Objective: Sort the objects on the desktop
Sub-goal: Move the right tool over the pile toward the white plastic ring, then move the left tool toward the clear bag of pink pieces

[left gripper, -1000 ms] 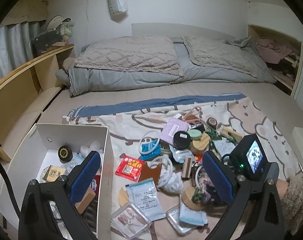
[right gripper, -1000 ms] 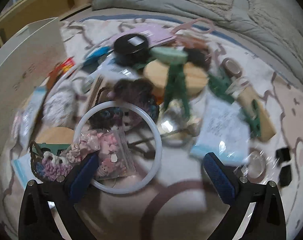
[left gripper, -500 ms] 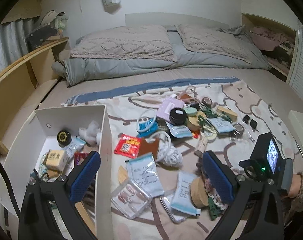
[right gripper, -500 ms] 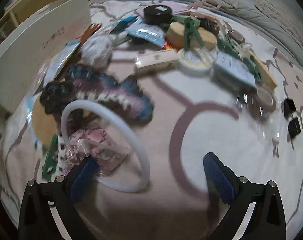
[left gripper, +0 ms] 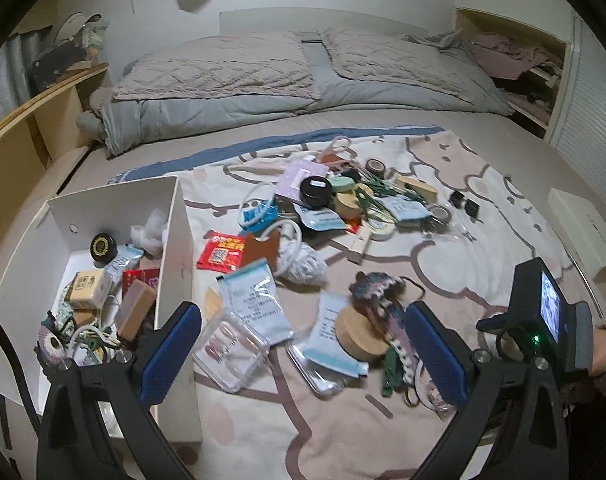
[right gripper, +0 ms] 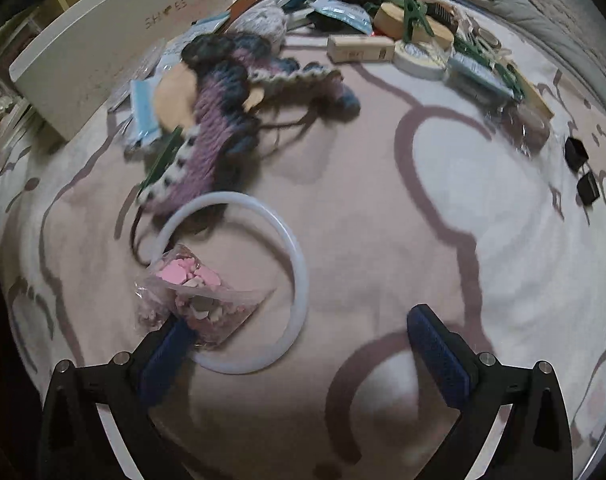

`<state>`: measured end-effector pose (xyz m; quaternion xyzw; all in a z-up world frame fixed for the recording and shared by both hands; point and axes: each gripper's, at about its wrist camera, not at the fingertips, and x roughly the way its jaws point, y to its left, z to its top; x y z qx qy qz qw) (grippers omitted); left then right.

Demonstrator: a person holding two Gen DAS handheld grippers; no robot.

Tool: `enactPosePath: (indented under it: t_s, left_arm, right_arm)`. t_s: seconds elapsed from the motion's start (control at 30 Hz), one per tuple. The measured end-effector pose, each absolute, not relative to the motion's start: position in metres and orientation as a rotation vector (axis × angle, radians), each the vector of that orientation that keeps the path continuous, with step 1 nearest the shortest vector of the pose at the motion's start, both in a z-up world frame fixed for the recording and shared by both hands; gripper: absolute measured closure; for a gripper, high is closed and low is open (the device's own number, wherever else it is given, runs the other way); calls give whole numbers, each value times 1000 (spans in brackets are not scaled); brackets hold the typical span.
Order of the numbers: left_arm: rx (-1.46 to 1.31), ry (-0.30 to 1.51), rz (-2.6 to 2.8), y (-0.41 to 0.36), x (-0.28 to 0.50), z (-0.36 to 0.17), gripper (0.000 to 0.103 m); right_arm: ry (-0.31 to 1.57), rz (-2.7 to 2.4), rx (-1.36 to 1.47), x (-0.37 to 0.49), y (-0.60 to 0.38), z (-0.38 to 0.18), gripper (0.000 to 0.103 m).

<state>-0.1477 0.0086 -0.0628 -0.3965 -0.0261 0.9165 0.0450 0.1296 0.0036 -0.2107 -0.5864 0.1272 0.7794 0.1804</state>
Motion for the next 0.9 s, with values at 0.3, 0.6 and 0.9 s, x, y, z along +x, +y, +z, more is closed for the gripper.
enactPosePath:
  t_s: [0.3,0.6,0.9]
  left_arm:
    - [-1184,-148,2717,19,-117,-83,1]
    - [-1264,-7,2559,52,-103,-123,1]
    - [-1307,67,2458,67,-100,-152,1]
  right_arm:
    - [467,2201,-1646,152,-13,-195,0]
    - [560,2118,-1428,172,-11,-158,0]
    - [552,2005,-1528,162,-8,-195,0]
